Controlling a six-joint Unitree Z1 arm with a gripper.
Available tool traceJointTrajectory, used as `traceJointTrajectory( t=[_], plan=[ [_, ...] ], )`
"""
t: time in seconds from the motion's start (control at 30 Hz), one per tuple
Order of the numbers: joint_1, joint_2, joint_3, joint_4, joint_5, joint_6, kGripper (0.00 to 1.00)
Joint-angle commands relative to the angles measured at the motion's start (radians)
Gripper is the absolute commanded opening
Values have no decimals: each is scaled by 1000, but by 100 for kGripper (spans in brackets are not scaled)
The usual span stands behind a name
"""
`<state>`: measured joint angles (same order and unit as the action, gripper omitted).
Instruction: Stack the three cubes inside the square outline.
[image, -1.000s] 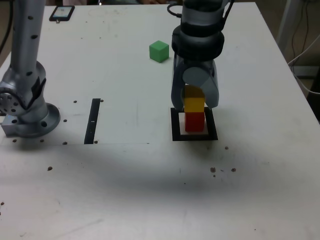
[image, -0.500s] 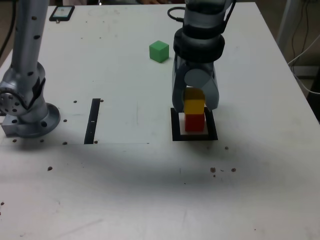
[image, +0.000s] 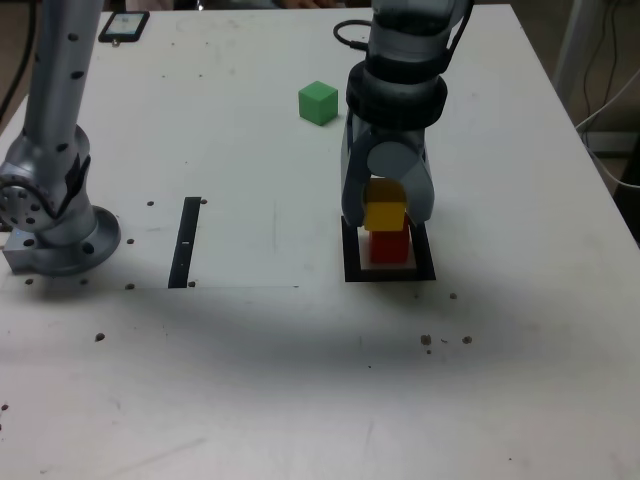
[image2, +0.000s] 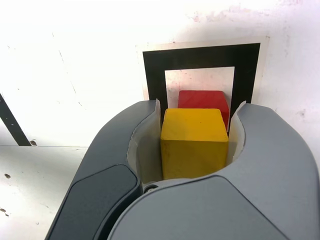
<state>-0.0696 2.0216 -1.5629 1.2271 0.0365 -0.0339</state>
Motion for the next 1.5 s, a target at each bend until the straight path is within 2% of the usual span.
traceJointTrajectory(
  t=[0.0, 0.17, 0.43, 0.67, 0.87, 1.17, 1.47],
  plan=[
    [4, 4, 0, 3, -1, 4, 60],
    [7, 4, -1, -5, -2, 14, 69],
    [7, 7, 4, -12, -23, 23, 73],
    [7, -7, 19, -16, -32, 23, 98],
    [29, -63, 39, 1, -25, 30, 99],
    [203, -173, 36, 57, -1, 101, 99],
    [476, -159, -15, 55, 28, 273, 100]
  ],
)
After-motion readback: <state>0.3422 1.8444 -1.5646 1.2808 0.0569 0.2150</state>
